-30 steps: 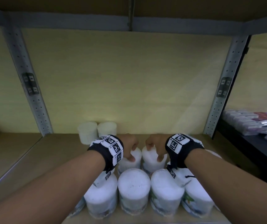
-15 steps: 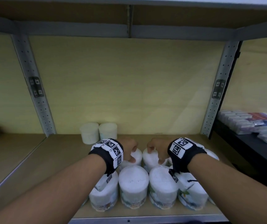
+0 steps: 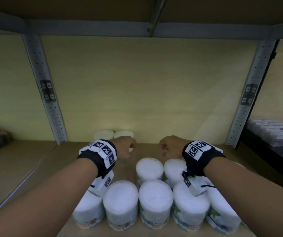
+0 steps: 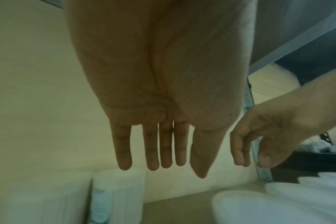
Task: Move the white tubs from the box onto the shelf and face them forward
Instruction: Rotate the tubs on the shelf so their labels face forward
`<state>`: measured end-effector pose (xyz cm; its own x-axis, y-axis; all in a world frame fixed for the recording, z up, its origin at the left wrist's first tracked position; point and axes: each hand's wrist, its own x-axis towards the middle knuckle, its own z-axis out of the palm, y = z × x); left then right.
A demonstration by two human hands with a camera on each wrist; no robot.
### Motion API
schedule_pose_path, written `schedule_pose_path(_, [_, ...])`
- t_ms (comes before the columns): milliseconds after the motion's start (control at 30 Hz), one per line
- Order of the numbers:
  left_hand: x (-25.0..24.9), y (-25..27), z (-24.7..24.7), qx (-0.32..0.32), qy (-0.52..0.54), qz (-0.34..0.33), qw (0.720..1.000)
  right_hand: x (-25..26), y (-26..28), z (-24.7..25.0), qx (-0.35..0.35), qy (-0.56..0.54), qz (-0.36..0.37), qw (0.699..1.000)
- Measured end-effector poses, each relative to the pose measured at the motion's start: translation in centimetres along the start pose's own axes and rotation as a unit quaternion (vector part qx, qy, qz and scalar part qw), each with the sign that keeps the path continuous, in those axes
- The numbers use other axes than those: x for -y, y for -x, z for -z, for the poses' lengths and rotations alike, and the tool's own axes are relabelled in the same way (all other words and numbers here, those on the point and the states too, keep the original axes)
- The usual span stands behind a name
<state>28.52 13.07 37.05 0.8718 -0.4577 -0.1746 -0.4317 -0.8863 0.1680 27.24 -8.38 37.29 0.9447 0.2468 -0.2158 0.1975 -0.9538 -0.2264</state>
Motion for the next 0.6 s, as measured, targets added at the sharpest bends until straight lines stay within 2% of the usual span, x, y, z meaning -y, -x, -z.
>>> schedule_pose_path(333, [10.4,-0.4,2.5,-0.043,0.026,0.096,0.994,5.6,-7.4,1.2,-0.021,0.034,0.059,0.997])
schedule_pose_path(600, [15.4,-3.7,1.2,-0.079,0.064,0.108,0.989,9.3,-15.0,0.9,-0.017,0.060,0.062,0.996])
